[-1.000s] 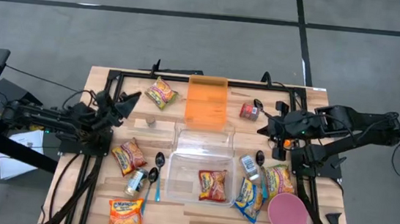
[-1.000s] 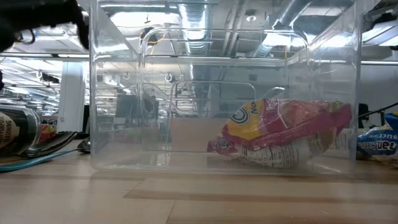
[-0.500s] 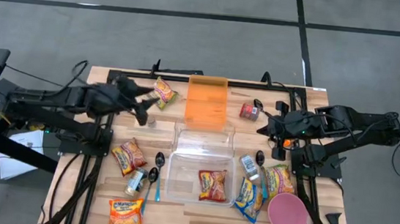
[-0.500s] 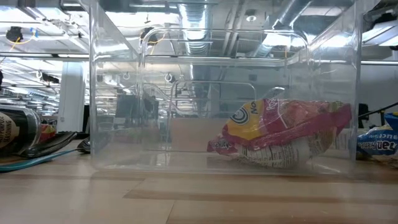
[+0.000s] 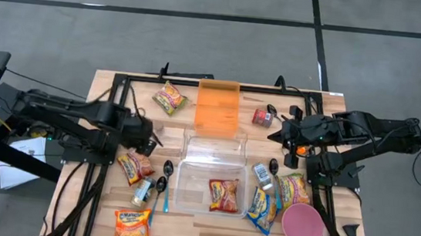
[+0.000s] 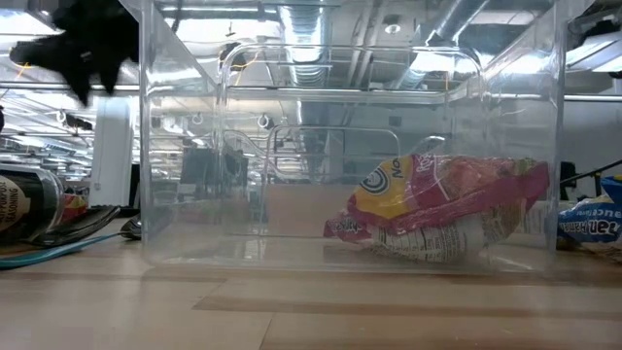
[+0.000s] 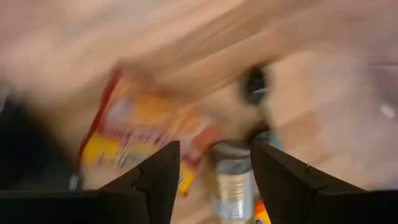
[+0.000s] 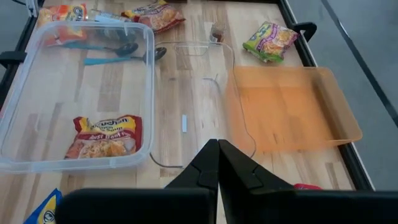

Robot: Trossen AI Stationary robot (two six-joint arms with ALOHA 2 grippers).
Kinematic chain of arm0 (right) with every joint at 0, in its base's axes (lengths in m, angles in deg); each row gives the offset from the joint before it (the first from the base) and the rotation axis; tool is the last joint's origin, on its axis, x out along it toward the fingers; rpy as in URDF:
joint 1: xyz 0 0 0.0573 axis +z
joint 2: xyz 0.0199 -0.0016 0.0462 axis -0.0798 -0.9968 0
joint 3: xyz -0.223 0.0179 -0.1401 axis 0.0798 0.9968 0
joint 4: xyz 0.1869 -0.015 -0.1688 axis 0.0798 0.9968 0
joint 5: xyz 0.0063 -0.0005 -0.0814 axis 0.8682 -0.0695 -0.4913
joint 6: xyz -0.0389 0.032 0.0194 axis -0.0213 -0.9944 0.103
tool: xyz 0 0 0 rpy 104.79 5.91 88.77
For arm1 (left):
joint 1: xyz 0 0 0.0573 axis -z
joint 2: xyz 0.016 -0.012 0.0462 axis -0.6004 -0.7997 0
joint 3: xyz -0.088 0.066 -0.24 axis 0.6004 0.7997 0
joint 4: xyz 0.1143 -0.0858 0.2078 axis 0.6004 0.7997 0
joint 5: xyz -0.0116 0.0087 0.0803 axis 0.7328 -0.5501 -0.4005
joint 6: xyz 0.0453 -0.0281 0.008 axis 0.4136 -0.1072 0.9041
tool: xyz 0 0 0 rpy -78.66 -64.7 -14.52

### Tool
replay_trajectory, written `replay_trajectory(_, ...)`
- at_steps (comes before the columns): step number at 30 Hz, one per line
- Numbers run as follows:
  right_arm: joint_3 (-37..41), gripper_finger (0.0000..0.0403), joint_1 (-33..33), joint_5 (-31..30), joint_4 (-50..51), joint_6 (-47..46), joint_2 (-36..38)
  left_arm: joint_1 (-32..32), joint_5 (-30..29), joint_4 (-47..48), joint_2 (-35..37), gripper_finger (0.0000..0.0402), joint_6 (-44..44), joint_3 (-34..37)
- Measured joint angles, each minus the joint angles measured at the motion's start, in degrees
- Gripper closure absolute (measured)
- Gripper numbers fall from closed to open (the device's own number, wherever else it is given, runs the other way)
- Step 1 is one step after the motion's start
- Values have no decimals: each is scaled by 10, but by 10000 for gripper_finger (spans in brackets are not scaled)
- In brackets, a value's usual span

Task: Pick & Place Food Item
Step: Put the red noodle pack into the white transparent bin

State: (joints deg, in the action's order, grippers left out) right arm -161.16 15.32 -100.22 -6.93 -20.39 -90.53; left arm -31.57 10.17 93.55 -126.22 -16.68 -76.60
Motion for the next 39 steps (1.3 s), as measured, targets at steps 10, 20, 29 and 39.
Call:
replay_trajectory(10, 0, 403, 0, 0, -1, 3, 0, 153, -28, -16, 1, 250, -416, 89)
replay_trajectory(20, 0, 403, 0, 0, -1, 31, 0, 195, -72, -100, -20, 301, -544, 126)
replay_trajectory(29, 0, 403, 0, 0, -2, 21, 0, 169, -71, -135, -77, 311, -541, 138)
replay_trajectory(39, 0, 403, 0, 0, -1, 11, 0, 168, -58, -124, -88, 312, -543, 138)
